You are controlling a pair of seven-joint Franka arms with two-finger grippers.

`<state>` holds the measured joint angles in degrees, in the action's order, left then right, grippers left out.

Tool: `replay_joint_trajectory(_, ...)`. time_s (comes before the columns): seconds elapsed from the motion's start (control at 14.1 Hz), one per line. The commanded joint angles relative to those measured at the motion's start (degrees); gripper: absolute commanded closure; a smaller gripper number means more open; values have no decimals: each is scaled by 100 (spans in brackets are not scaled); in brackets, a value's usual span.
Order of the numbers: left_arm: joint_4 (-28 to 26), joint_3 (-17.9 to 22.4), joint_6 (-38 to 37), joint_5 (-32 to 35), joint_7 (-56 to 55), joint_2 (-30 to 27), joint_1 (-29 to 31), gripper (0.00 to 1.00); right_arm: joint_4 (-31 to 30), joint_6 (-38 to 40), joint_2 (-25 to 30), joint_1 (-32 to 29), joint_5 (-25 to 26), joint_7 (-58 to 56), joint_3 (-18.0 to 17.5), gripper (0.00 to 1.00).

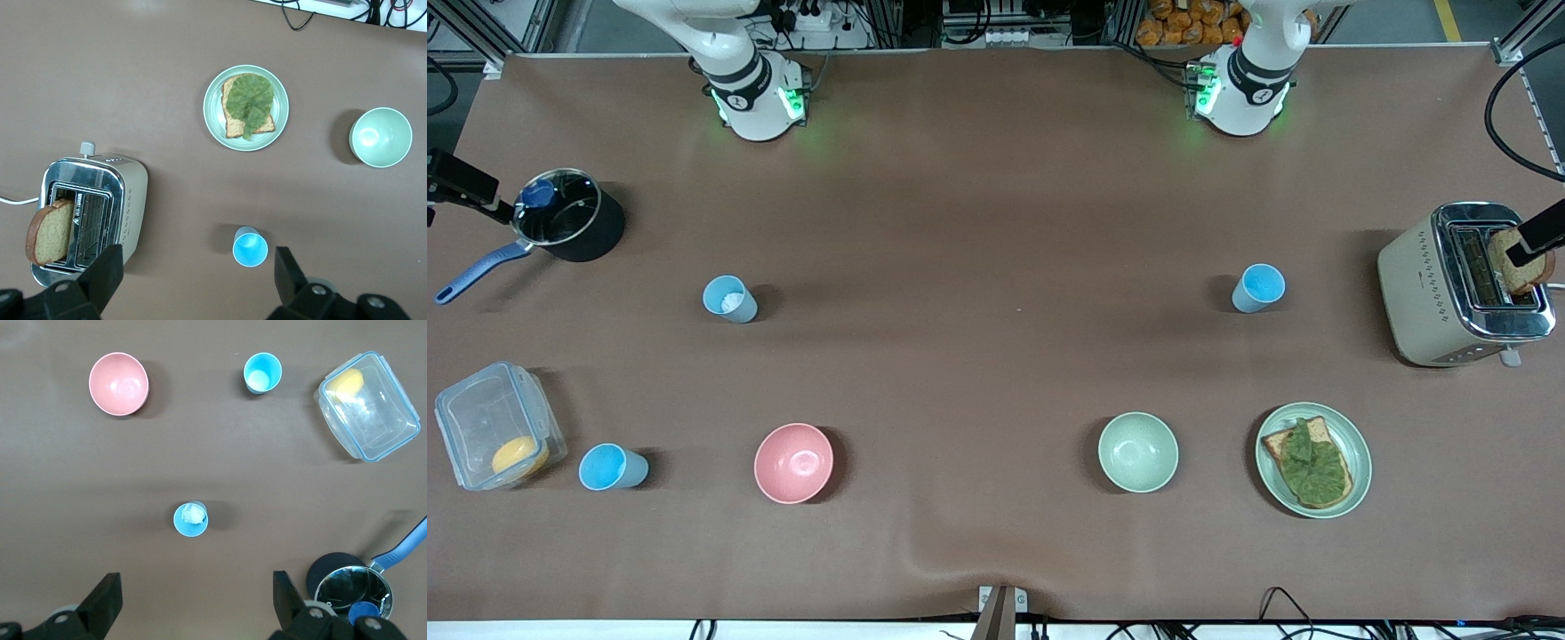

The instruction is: Stack blue cups with both arms

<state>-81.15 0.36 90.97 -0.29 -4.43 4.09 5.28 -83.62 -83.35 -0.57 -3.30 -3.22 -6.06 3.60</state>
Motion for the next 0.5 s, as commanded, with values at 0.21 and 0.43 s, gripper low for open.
replay_joint_trajectory(0.21,-50,34,35,-208,276,-224,60,0,-22,47,22,-136,-91,-27,-53,0)
replay_joint_trajectory(0.43,-50,34,35,-208,276,-224,60,0,-22,-14,4,-153,-100,-36,-61,0)
